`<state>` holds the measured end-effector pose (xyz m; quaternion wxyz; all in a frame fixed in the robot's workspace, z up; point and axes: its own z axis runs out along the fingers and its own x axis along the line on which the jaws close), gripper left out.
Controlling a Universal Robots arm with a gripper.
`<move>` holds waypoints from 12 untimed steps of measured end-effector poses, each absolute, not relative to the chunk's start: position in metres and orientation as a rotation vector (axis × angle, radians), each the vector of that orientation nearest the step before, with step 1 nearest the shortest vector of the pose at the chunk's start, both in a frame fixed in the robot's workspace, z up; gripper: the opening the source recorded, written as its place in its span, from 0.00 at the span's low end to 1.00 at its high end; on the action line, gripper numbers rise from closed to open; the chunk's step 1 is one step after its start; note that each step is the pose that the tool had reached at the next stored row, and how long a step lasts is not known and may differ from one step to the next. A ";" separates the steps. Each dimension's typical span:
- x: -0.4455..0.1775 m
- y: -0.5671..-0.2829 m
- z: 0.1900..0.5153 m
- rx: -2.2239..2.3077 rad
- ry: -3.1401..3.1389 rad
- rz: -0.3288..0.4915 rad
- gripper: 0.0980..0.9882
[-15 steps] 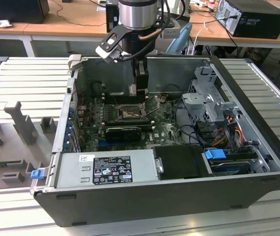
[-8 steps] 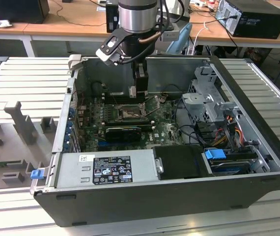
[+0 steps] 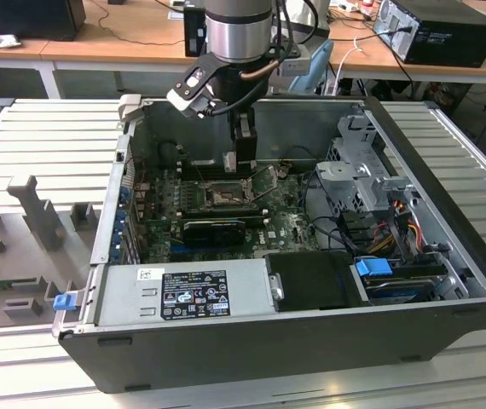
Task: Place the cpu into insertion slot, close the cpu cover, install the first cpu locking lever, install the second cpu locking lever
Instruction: 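Place the cpu into insertion slot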
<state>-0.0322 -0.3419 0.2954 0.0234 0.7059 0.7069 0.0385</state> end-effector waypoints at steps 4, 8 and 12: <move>-0.032 -0.342 0.293 2.185 2.188 0.119 0.48; -0.032 -0.342 0.290 2.185 2.188 0.119 0.48; -0.032 -0.342 0.287 2.186 2.188 0.119 0.48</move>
